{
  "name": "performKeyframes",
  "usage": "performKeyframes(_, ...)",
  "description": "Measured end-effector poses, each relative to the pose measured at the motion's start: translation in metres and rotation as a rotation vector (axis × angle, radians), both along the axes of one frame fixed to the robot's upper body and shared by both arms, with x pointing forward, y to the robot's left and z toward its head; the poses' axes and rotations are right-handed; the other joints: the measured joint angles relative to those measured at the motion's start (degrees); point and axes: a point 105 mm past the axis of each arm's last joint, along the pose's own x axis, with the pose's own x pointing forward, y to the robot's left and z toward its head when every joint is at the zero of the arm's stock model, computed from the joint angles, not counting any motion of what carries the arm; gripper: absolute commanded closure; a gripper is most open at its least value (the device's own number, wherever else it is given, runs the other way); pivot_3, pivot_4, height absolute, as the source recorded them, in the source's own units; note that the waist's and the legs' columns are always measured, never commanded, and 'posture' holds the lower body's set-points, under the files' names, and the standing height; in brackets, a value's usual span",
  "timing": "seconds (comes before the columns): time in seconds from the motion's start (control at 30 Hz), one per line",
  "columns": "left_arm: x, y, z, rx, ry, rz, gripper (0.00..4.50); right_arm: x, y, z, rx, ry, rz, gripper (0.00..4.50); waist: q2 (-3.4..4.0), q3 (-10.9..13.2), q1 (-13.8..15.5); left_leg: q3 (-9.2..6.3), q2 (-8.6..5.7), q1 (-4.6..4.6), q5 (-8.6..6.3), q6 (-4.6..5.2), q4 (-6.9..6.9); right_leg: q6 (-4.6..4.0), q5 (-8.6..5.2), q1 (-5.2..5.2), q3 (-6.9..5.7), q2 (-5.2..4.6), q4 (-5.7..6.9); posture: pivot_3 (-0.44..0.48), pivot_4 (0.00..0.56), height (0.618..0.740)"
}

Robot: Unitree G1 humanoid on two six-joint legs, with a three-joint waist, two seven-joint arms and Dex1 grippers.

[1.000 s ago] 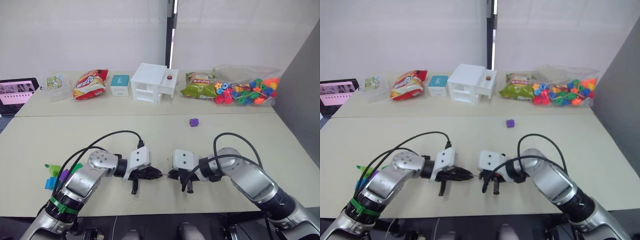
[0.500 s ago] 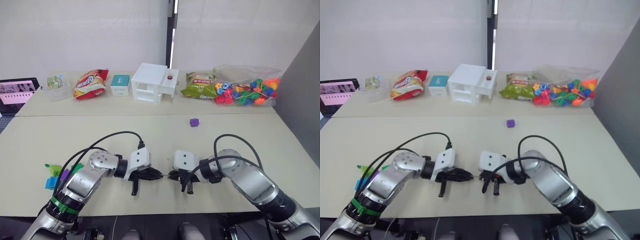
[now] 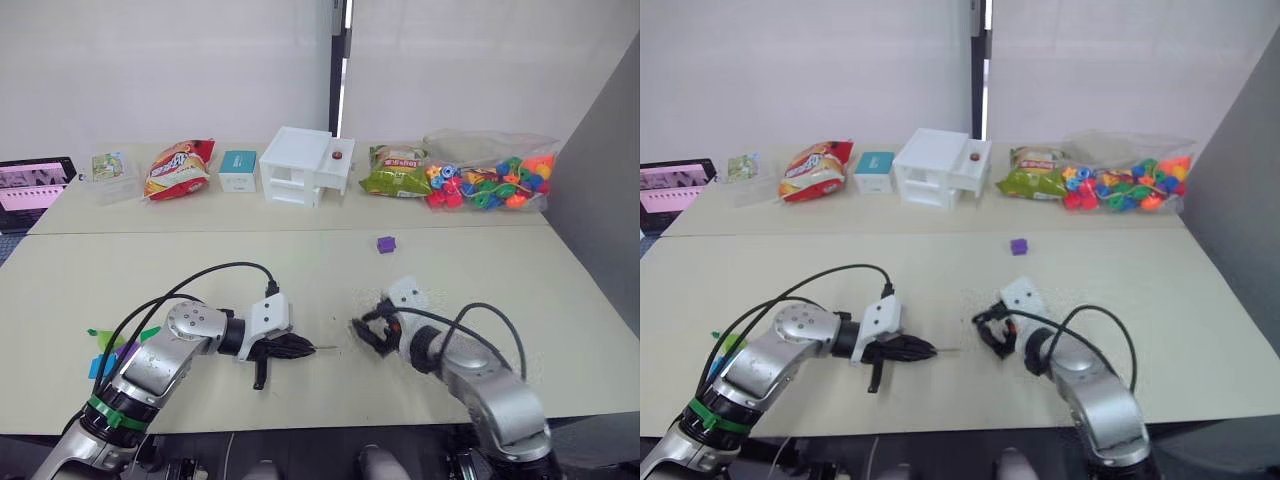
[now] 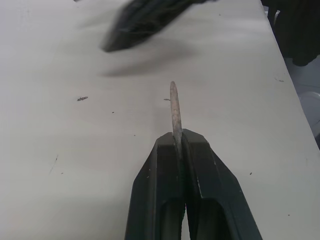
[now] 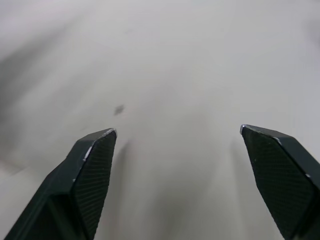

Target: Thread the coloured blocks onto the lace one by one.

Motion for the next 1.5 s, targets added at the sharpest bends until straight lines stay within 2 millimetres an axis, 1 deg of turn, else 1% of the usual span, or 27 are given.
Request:
performKeyframes(0.13,0.0,0.0,0.001,0.0,-0.002,0.0,4.5,0.033,-0.011,0.0,0.021,-0.091,-0.227,0.4,0.01,0.0,0.0,0.03,0.0,0.0,0.01,-0.02,-0.02,0.0,0.0,-0.01,0.01,-0.02,0.0,0.0,0.15,0.74)
performKeyframes(0.23,0.001,0.001,0.001,0.0,-0.004,0.005,4.5,0.054,-0.018,-0.001,0.025,-0.139,-0.306,0.4,0.01,0.0,0.0,0.02,-0.01,0.0,0.01,-0.02,-0.05,0.0,0.0,-0.01,0.01,-0.02,-0.01,0.0,0.15,0.74)
performKeyframes(0.33,0.002,0.001,0.003,-0.003,-0.014,0.013,4.5,0.079,-0.025,-0.003,0.035,-0.163,-0.372,0.4,0.02,0.0,-0.2,0.05,0.01,0.01,0.01,-0.02,-0.08,-0.01,0.01,-0.04,0.03,-0.01,0.01,0.0,0.15,0.74)
performKeyframes(0.4,0.003,0.002,0.004,-0.005,-0.021,0.022,4.5,0.097,-0.026,0.001,0.046,-0.177,-0.384,0.4,0.02,0.0,-0.5,0.05,0.01,0.02,0.01,-0.02,-0.09,-0.02,0.01,-0.05,0.04,-0.01,0.02,0.0,0.15,0.74)
performKeyframes(0.5,0.003,0.003,0.005,-0.006,-0.021,0.034,4.5,0.117,-0.025,0.006,0.066,-0.192,-0.389,0.4,0.02,0.0,-1.3,0.04,0.01,0.03,0.01,-0.02,-0.14,-0.02,0.01,-0.04,0.04,-0.01,0.04,0.0,0.15,0.74)
performKeyframes(0.6,0.003,0.004,0.004,-0.006,-0.017,0.047,4.5,0.132,-0.025,0.005,0.082,-0.182,-0.38,0.4,0.03,0.0,-1.6,0.05,0.01,0.03,0.01,-0.02,-0.15,-0.02,0.01,-0.05,0.06,-0.01,0.03,0.0,0.15,0.74)
performKeyframes(0.73,0.001,0.006,0.003,-0.003,-0.015,0.052,4.5,0.144,-0.016,0.002,0.118,-0.151,-0.341,0.4,0.03,0.0,-2.3,0.05,0.01,0.04,0.01,-0.02,-0.19,-0.02,0.01,-0.06,0.07,-0.01,0.06,0.0,0.15,0.74)
performKeyframes(0.77,0.001,0.007,0.003,-0.002,-0.015,0.053,4.5,0.147,-0.015,0.002,0.129,-0.146,-0.332,0.93,0.03,0.0,-2.6,0.05,0.01,0.04,0.01,-0.02,-0.19,-0.02,0.01,-0.06,0.07,-0.01,0.07,0.0,0.15,0.74)
performKeyframes(0.83,0.001,0.008,0.002,0.002,-0.015,0.056,4.5,0.149,-0.012,0.002,0.144,-0.143,-0.319,1.53,0.03,0.0,-2.8,0.03,0.01,0.04,0.01,-0.02,-0.19,-0.02,0.01,-0.06,0.07,-0.01,0.12,0.0,0.15,0.74)
performKeyframes(0.9,0.001,0.009,0.002,0.004,-0.014,0.06,4.5,0.15,-0.011,0.0,0.171,-0.136,-0.305,2.29,0.04,0.0,-3.0,0.03,0.01,0.04,0.01,-0.02,-0.19,-0.02,0.01,-0.06,0.07,-0.01,0.23,0.0,0.15,0.74)
performKeyframes(1.0,0.001,0.009,0.002,0.004,-0.014,0.064,4.5,0.15,-0.009,0.001,0.185,-0.143,-0.29,3.25,0.04,0.0,-3.1,0.03,0.01,0.04,0.01,-0.02,-0.19,-0.02,0.01,-0.06,0.08,-0.01,0.24,0.0,0.15,0.74)
performKeyframes(1.03,0.0,0.009,0.002,0.005,-0.014,0.065,4.5,0.15,-0.009,0.001,0.19,-0.147,-0.285,3.33,0.04,0.0,-3.1,0.03,0.01,0.04,0.01,-0.02,-0.19,-0.02,0.01,-0.07,0.08,-0.01,0.24,0.0,0.15,0.74)
performKeyframes(1.17,0.0,0.011,0.002,0.007,-0.016,0.068,4.5,0.15,-0.006,0.007,0.209,-0.174,-0.254,3.33,0.05,0.0,-3.1,0.02,0.01,0.04,0.01,-0.02,-0.2,-0.02,0.01,-0.07,0.08,-0.01,0.24,0.0,0.15,0.74)
performKeyframes(1.23,0.001,0.011,0.002,0.006,-0.017,0.069,4.5,0.148,-0.005,0.017,0.223,-0.215,-0.245,3.33,0.05,0.0,-3.0,0.02,0.01,0.03,0.01,-0.02,-0.2,-0.02,0.01,-0.07,0.07,-0.01,0.25,0.0,0.15,0.74)
performKeyframes(1.3,0.0,0.012,0.002,0.007,-0.016,0.07,4.5,0.141,-0.005,0.026,0.237,-0.266,-0.236,3.33,0.07,0.0,-2.9,-0.02,0.01,0.0,0.01,-0.02,-0.2,-0.02,0.01,-0.08,0.06,-0.02,0.31,0.0,0.15,0.74)
performKeyframes(1.33,0.0,0.012,0.002,0.006,-0.016,0.07,4.5,0.135,-0.005,0.029,0.241,-0.282,-0.23,3.33,0.09,0.0,-2.8,-0.05,0.01,-0.04,0.01,-0.02,-0.2,-0.02,0.01,-0.09,0.04,-0.02,0.32,0.0,0.15,0.74)
performKeyframes(1.37,-0.001,0.012,0.002,0.006,-0.015,0.07,4.5,0.122,-0.004,0.03,0.239,-0.295,-0.219,3.33,0.12,0.0,-2.7,-0.09,0.02,-0.09,0.0,-0.01,-0.21,-0.01,0.01,-0.1,0.01,-0.02,0.33,0.0,0.15,0.74)
performKeyframes(1.5,-0.002,0.014,0.0,0.008,-0.007,0.075,4.5,0.071,0.008,0.013,0.206,-0.226,-0.166,3.33,0.16,0.0,-2.5,-0.09,0.0,-0.28,0.0,-0.01,-0.17,-0.01,0.01,-0.27,0.01,-0.04,0.32,0.0,0.15,0.74)
